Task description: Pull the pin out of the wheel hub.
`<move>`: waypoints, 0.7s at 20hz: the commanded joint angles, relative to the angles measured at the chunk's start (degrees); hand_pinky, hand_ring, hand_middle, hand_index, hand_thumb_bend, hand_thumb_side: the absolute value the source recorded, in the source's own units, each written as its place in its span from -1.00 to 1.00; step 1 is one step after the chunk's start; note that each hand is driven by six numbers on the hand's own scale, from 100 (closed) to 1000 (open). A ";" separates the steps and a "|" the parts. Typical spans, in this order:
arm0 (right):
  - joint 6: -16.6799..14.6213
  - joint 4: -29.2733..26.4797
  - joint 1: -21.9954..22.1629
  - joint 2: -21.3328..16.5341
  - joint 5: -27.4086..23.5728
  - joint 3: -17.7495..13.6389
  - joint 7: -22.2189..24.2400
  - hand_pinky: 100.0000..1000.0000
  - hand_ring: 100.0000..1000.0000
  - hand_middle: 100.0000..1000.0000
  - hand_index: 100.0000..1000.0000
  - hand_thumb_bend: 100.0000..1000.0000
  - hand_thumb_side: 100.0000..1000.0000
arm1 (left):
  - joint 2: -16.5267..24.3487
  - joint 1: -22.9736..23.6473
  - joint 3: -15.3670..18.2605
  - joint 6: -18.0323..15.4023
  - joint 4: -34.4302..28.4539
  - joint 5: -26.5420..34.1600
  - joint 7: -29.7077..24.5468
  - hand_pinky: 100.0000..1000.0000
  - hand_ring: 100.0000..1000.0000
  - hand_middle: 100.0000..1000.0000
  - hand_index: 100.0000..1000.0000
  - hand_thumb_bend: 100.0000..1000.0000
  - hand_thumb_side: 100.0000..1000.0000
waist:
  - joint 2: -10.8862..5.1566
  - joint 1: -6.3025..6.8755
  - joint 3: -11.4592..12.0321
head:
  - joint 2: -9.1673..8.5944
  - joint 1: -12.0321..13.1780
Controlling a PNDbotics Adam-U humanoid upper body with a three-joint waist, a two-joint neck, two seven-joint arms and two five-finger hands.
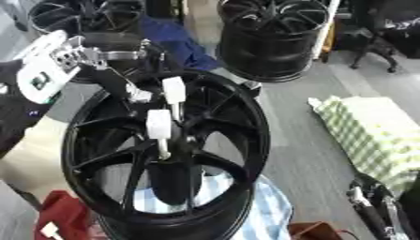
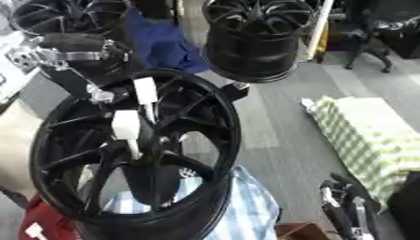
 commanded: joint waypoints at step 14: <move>-0.09 -0.36 -0.19 -1.16 -0.20 -0.09 -0.11 0.17 0.16 0.16 0.63 -1.00 -0.04 | 4.67 1.07 -3.10 -20.10 -4.71 -0.66 -19.78 0.30 0.03 0.37 0.77 -0.69 0.13 | -0.99 0.22 0.19 | -0.14 0.11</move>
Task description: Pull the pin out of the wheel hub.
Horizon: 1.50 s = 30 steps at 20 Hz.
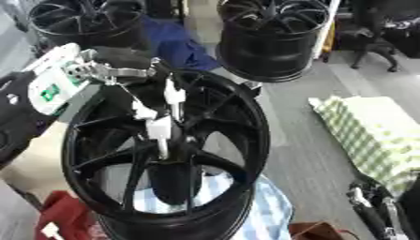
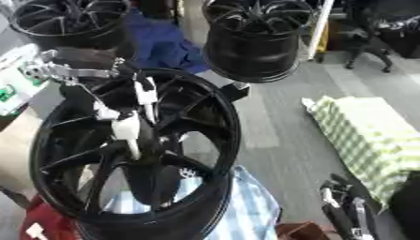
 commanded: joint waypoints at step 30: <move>0.03 -0.17 -0.14 -1.21 -0.12 -0.04 -0.10 0.17 0.16 0.15 0.63 -1.00 -0.04 | 3.42 2.52 -2.67 -20.08 -1.29 -2.00 -19.80 0.09 -0.24 0.00 0.56 -0.81 -0.04 | -1.03 0.07 0.23 | -0.14 0.65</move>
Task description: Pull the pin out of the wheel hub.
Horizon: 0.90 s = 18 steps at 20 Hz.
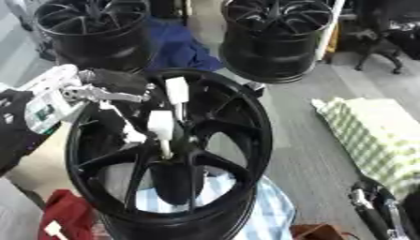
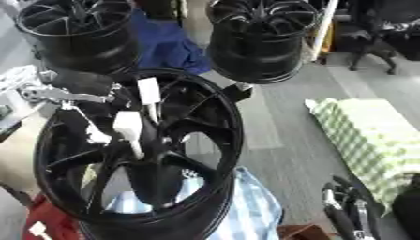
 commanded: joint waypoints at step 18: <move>0.06 -0.28 0.08 -1.18 -0.24 -0.21 -0.28 0.17 0.16 0.15 0.63 -1.00 -0.04 | 4.83 -3.08 9.75 -20.01 -0.69 14.71 -19.86 -0.04 -0.42 -0.30 0.21 -1.00 -0.29 | -1.05 0.07 0.34 | -0.14 0.13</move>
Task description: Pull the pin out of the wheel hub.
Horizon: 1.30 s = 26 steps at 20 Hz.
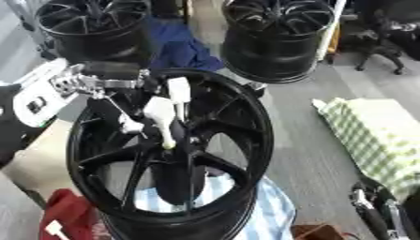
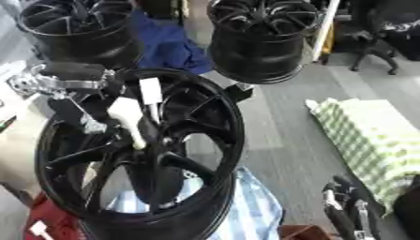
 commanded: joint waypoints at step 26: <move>0.07 -0.75 -0.13 -1.12 -0.15 -1.40 -1.36 0.18 0.16 0.15 0.63 -1.00 -0.04 | 8.51 31.82 51.46 0.43 21.09 -4.04 -11.12 0.57 0.53 0.74 0.90 -0.55 0.77 | -0.19 -0.16 1.62 | -0.14 -2.02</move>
